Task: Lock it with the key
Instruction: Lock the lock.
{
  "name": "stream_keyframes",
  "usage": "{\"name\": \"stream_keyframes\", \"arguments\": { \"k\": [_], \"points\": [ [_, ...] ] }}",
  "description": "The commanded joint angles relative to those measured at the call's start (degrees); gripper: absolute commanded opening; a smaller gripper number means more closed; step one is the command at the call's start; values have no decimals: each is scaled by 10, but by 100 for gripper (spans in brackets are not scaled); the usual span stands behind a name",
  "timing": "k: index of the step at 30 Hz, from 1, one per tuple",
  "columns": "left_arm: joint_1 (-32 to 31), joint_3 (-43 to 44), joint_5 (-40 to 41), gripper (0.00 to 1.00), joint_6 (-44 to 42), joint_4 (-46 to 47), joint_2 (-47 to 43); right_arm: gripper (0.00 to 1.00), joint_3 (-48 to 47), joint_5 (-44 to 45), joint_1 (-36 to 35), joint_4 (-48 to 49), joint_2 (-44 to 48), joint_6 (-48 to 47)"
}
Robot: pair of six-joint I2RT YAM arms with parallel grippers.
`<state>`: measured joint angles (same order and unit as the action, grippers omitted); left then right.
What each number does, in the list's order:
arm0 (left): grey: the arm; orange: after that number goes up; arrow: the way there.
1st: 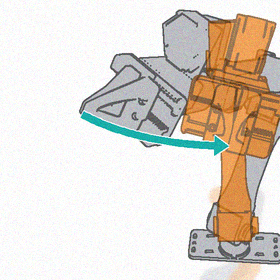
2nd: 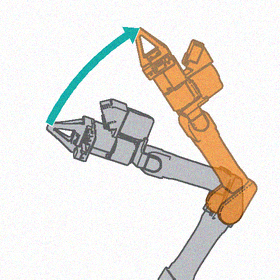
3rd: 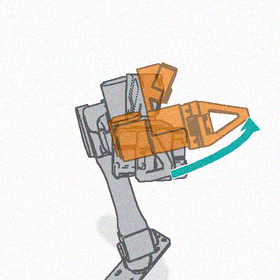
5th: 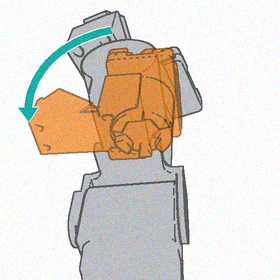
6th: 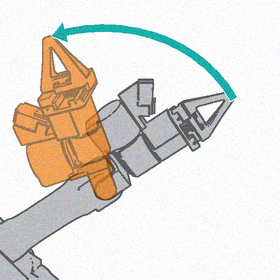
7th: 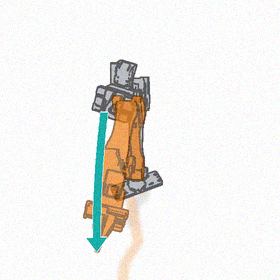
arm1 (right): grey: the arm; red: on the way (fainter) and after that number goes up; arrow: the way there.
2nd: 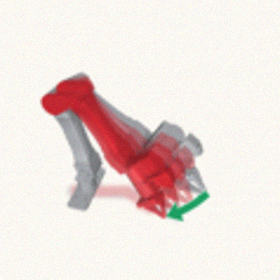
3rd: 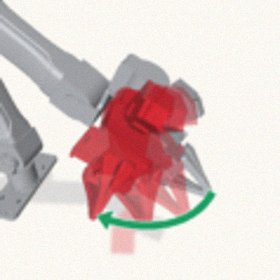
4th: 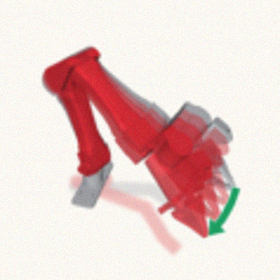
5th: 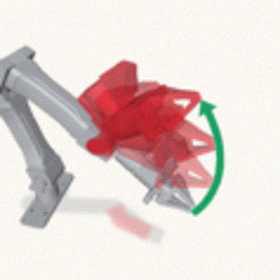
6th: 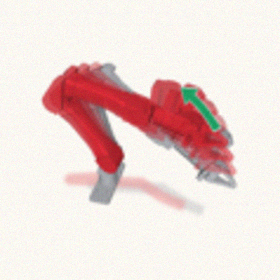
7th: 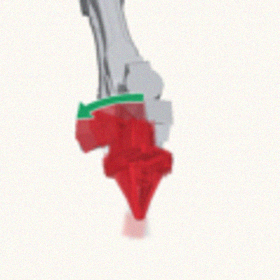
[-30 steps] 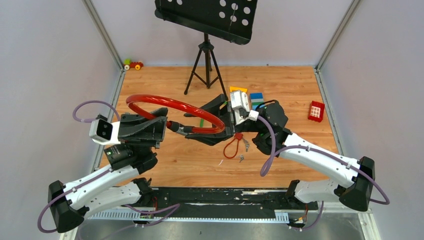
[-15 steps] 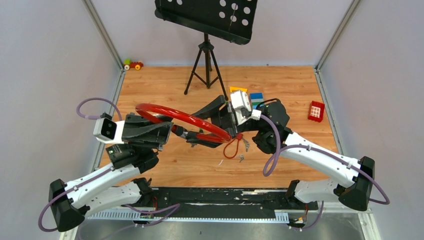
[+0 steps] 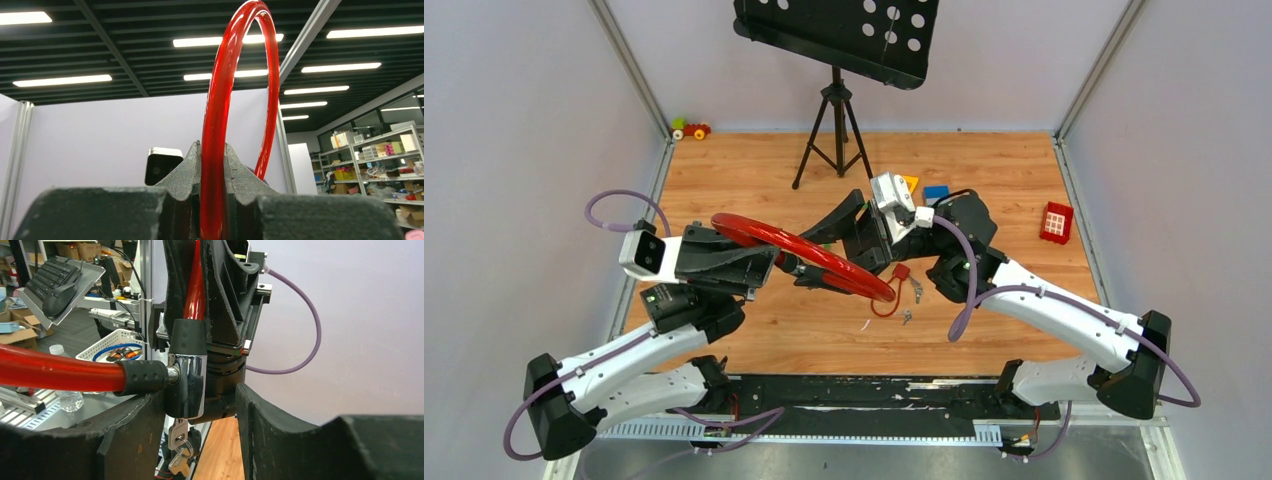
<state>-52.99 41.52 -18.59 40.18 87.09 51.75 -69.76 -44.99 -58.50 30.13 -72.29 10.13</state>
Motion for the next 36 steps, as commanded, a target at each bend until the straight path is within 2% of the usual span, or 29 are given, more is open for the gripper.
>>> {"name": "stream_keyframes", "arguments": {
  "k": [1, 6, 7, 10, 11, 12, 15, 17, 23, 26, 36],
  "points": [
    [2, 33, -16, 0, 23, 49, 8, 52, -38, -5, 7, -31, -12, 26],
    [2, 32, -22, 0, 29, 49, 13, 45, -42, -9, 10, -44, -17, 33],
    [1, 32, -22, 0, 34, 49, 16, 39, -43, -12, 10, -43, -20, 34],
    [2, 31, -16, 0, 40, 49, 19, 2, -43, 0, 11, -47, -20, 22],
    [2, 29, -17, 0, 36, 49, 18, 0, -41, 6, 12, -51, -18, 15],
    [1, 27, -16, 3, 31, 49, 16, 0, -39, 10, 12, -54, -14, 8],
    [2, 19, -22, 24, 16, 44, 7, 0, -45, 26, 15, -84, -5, 0],
    [4, 15, -37, 33, -1, 7, -7, 0, -58, 29, 19, -110, -5, 7],
    [5, 18, -71, 49, -72, -174, -66, 0, -75, -3, 33, -165, 4, 32],
    [4, 24, -75, 52, -109, -271, -98, 0, -77, -12, 38, -188, 14, 49],
    [4, 73, -85, 51, -232, -526, -142, 0, -91, -82, 45, -207, 27, 137]
  ]
}}
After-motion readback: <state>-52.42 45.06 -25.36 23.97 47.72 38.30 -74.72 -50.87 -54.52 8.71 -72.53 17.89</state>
